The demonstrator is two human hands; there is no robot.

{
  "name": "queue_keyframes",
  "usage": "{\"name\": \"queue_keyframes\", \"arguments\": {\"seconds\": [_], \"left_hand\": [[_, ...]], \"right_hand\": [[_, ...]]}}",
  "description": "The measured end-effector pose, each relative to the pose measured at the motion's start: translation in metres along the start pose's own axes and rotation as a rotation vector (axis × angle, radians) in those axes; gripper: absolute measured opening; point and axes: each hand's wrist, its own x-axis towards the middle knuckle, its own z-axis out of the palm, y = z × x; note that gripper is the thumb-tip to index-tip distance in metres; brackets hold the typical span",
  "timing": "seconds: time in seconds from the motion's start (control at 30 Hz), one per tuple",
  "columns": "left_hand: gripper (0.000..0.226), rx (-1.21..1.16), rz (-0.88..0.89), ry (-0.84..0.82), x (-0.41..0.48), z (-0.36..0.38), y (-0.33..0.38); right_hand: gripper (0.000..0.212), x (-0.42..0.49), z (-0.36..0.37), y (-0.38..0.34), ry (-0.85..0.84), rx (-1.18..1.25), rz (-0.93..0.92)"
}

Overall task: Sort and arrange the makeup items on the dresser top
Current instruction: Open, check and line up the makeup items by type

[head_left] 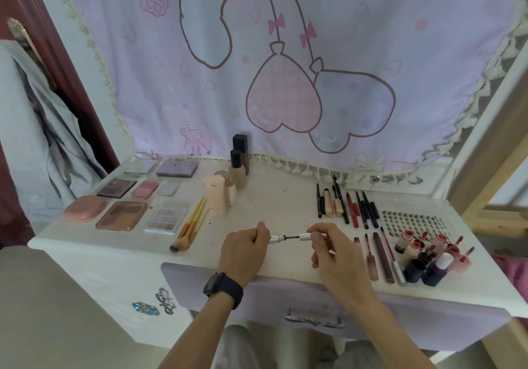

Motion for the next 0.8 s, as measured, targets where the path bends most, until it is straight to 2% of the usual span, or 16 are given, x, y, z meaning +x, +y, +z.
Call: {"name": "queue_keyframes", "arguments": {"seconds": [0.17, 0.5, 0.6, 0.8], "left_hand": [[0.062, -0.053, -0.012, -0.01, 0.0, -0.002, 0.0], [0.061, -0.133, -0.038, -0.012, 0.0, -0.005, 0.0], [0.061, -0.144, -0.051, -0.002, 0.0, -0.006, -0.001], [0.06, -0.152, -0.051, 0.001, 0.0, -0.007, 0.0]], "right_hand": [[0.011, 0.003, -0.013, -0.011, -0.007, -0.148, -0.098], [0.018, -0.002, -0.019, -0.014, 0.079, -0.079, -0.101], [0.023, -0.003, -0.022, -0.015, 0.081, -0.105, -0.123], [0.019, -0.006, -0.023, -0.014, 0.057, -0.102, -0.074]]}}
